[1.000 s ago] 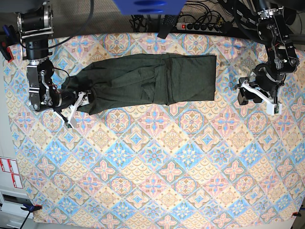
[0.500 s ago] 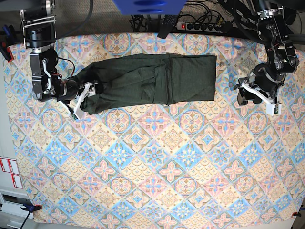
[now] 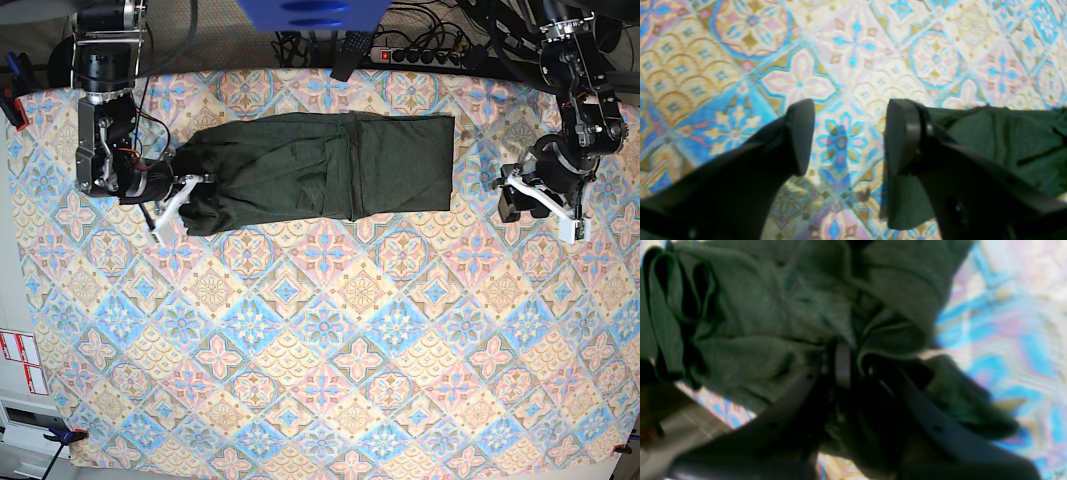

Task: Fold the T-shirt properly
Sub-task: 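Grasp the bundle end nearest the right gripper, then fold the grasped bundle end over toward the left gripper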

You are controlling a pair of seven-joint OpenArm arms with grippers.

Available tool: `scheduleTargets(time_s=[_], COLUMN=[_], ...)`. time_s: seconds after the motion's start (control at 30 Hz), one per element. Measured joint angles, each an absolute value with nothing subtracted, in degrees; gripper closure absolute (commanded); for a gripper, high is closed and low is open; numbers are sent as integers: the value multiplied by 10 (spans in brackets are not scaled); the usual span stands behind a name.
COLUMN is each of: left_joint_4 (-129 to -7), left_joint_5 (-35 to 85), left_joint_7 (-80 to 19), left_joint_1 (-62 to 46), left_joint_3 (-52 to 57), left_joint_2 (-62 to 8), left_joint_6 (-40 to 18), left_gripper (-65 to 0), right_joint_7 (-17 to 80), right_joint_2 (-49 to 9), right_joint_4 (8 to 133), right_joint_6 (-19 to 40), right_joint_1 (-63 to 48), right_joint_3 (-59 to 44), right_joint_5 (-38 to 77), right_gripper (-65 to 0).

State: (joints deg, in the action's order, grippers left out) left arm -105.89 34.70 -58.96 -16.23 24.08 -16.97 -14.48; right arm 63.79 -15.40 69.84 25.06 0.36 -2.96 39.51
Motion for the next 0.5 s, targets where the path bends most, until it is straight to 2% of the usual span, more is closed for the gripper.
scheduleTargets(time_s=[0.23, 0.4, 0.5], left_joint_4=[-1059, -1059, -1059], left_joint_5=[345, 345, 345], left_joint_7=[-589, -589, -588], left_joint_1=[-163, -163, -164], left_joint_3=[240, 241, 241], left_joint_2=[-170, -170, -170], left_joint_6=[-146, -146, -145], left_gripper=[-345, -345, -345], right_joint_7=[644, 686, 680], right_joint_2=[-156, -156, -155], right_joint_4=[721, 791, 830], right_joint_6=[248, 247, 249], right_joint_1=[-1, -15, -31], right_joint_3=[-68, -65, -63], right_joint_5=[390, 388, 397], right_gripper=[-7, -7, -7])
